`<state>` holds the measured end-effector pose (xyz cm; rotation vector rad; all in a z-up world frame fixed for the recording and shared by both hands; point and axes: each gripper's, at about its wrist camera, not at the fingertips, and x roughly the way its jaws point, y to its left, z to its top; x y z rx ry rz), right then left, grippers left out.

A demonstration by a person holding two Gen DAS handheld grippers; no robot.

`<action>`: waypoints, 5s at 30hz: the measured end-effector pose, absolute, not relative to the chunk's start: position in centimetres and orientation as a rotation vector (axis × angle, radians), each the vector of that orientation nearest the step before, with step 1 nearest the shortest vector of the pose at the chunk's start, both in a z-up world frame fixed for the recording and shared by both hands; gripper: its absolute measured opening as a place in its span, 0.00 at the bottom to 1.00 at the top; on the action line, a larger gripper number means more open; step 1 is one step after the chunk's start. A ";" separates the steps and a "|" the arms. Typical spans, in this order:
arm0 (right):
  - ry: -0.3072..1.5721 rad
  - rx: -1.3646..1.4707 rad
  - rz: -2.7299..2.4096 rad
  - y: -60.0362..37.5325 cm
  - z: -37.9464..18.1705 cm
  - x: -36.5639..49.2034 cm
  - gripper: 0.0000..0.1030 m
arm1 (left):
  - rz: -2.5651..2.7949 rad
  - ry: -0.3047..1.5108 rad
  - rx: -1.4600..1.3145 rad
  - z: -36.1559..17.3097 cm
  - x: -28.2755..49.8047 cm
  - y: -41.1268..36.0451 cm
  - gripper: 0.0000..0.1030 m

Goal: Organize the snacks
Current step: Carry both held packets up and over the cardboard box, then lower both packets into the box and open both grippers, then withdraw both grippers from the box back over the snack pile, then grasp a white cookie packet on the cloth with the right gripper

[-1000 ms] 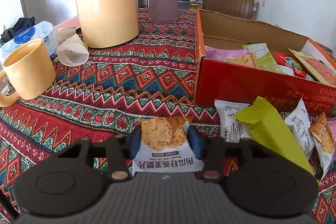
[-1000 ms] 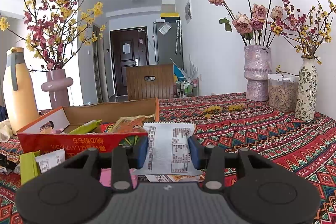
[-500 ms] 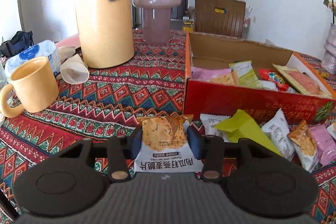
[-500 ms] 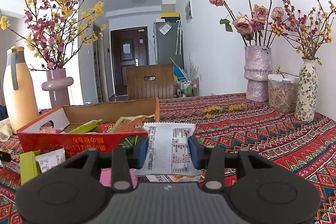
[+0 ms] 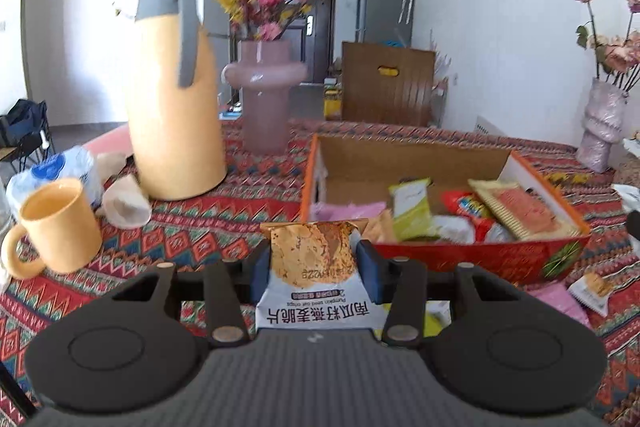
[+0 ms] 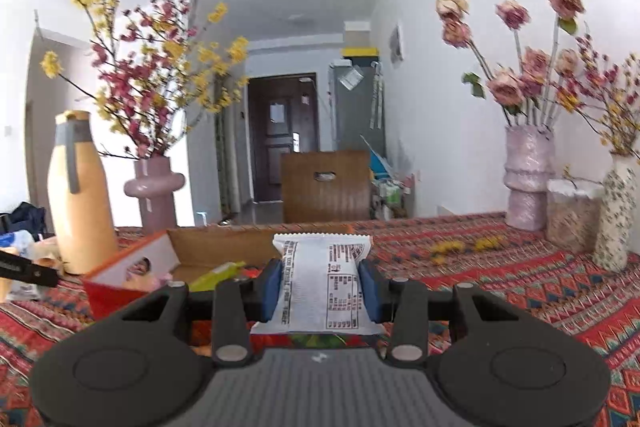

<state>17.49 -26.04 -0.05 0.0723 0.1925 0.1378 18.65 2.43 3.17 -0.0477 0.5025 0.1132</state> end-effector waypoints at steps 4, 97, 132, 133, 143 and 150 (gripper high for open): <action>0.176 0.060 0.166 -24.7 1.2 18.5 0.39 | 0.099 0.477 -0.047 4.2 19.5 1.4 0.45; 0.534 0.113 0.121 -27.0 -5.1 20.9 1.00 | 0.042 0.569 -0.063 -3.4 18.0 2.9 1.00; 0.546 0.145 0.124 -28.6 -4.8 21.2 1.00 | 0.031 0.584 -0.086 -3.5 18.0 3.1 1.00; 0.555 0.129 0.122 -28.7 -4.8 21.5 1.00 | 0.031 0.584 -0.088 -3.5 18.0 3.1 1.00; 0.730 -0.011 0.134 -30.8 -6.1 26.5 1.00 | 0.031 0.589 -0.094 -3.5 18.1 3.2 1.00; 0.772 -0.003 0.125 -31.1 -7.0 28.7 1.00 | 0.032 0.591 -0.095 -3.6 18.1 3.2 1.00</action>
